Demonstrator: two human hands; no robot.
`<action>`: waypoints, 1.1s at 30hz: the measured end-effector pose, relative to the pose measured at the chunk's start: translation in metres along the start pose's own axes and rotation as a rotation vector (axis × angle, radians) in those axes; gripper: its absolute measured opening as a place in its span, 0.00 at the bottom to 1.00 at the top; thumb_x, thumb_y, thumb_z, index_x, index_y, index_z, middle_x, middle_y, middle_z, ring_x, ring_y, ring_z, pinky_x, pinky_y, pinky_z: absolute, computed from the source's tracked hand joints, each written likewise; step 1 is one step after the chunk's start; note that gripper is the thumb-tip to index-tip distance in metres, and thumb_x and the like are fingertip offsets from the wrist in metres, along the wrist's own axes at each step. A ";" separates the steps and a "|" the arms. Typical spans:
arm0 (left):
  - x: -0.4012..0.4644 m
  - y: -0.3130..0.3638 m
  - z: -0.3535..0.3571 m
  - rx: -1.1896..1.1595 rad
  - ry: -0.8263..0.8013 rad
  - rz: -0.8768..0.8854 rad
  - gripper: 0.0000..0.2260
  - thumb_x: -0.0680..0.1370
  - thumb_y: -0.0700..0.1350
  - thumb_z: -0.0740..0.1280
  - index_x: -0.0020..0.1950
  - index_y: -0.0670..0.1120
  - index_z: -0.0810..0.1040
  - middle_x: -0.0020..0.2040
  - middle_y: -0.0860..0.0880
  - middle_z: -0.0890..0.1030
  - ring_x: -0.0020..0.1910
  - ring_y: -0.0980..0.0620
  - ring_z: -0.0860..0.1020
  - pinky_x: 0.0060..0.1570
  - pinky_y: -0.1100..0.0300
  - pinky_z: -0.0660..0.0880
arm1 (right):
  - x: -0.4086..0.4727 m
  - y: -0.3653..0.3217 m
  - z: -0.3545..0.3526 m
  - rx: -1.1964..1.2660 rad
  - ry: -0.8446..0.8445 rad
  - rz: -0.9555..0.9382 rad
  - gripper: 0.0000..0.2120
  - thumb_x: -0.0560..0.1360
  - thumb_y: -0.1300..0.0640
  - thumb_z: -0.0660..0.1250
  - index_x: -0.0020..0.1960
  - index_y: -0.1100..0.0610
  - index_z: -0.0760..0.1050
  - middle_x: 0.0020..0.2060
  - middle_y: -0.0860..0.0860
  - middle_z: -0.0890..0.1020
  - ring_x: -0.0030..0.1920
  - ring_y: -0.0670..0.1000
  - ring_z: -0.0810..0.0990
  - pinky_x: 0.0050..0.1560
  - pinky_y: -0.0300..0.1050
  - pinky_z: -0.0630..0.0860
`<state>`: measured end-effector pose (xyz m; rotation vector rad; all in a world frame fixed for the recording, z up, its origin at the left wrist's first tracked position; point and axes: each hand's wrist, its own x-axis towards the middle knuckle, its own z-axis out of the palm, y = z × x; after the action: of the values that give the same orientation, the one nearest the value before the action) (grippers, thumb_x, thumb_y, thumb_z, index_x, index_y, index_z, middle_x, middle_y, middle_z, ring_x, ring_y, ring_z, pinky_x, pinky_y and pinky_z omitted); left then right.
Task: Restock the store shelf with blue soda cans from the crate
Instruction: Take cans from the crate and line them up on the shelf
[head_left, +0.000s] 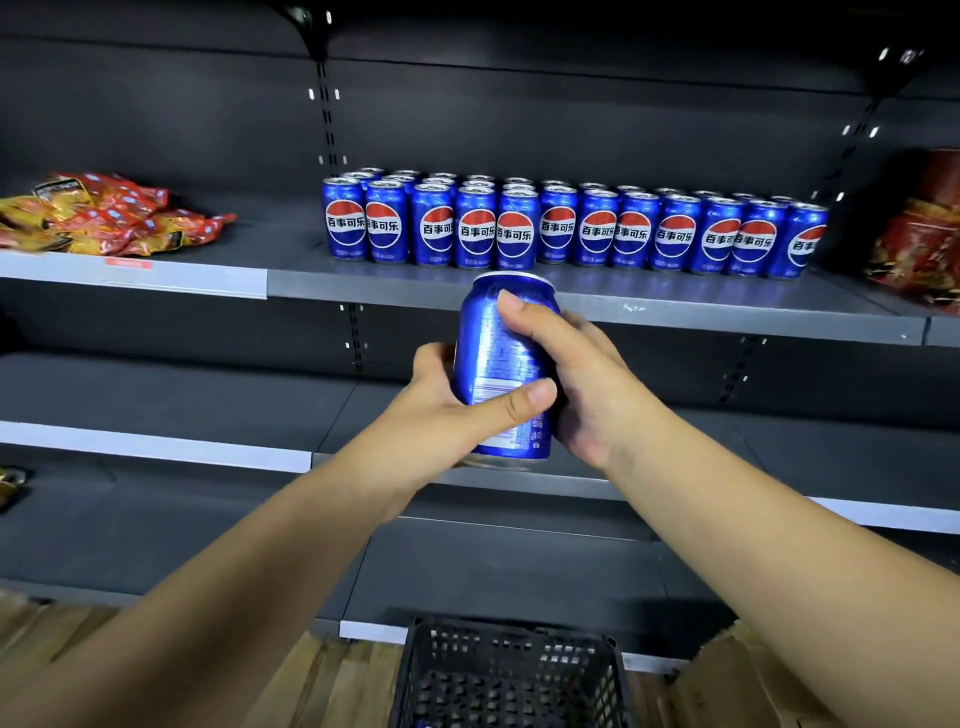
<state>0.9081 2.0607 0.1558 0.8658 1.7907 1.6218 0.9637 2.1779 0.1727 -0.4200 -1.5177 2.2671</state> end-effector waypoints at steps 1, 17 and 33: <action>-0.001 0.000 -0.001 0.059 0.003 -0.009 0.37 0.59 0.66 0.75 0.61 0.53 0.66 0.55 0.57 0.80 0.49 0.60 0.81 0.44 0.62 0.79 | -0.001 -0.001 0.001 -0.016 0.019 -0.019 0.24 0.64 0.55 0.75 0.55 0.62 0.71 0.40 0.55 0.83 0.38 0.52 0.83 0.42 0.49 0.82; -0.008 -0.006 -0.009 -0.143 -0.168 -0.142 0.14 0.61 0.49 0.74 0.44 0.49 0.83 0.43 0.46 0.85 0.41 0.51 0.82 0.44 0.55 0.79 | -0.003 -0.011 -0.009 -0.083 -0.292 0.206 0.14 0.62 0.52 0.67 0.44 0.58 0.77 0.35 0.52 0.83 0.34 0.49 0.83 0.41 0.43 0.81; -0.011 0.018 0.003 0.044 -0.108 0.035 0.15 0.64 0.42 0.77 0.49 0.47 0.81 0.45 0.48 0.85 0.43 0.54 0.82 0.43 0.66 0.78 | -0.009 -0.026 0.006 -0.209 -0.106 -0.060 0.34 0.55 0.54 0.75 0.59 0.60 0.72 0.39 0.52 0.83 0.37 0.49 0.83 0.40 0.45 0.81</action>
<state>0.9190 2.0551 0.1728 0.9912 1.7513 1.5316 0.9729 2.1779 0.1996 -0.3112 -1.8047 2.1235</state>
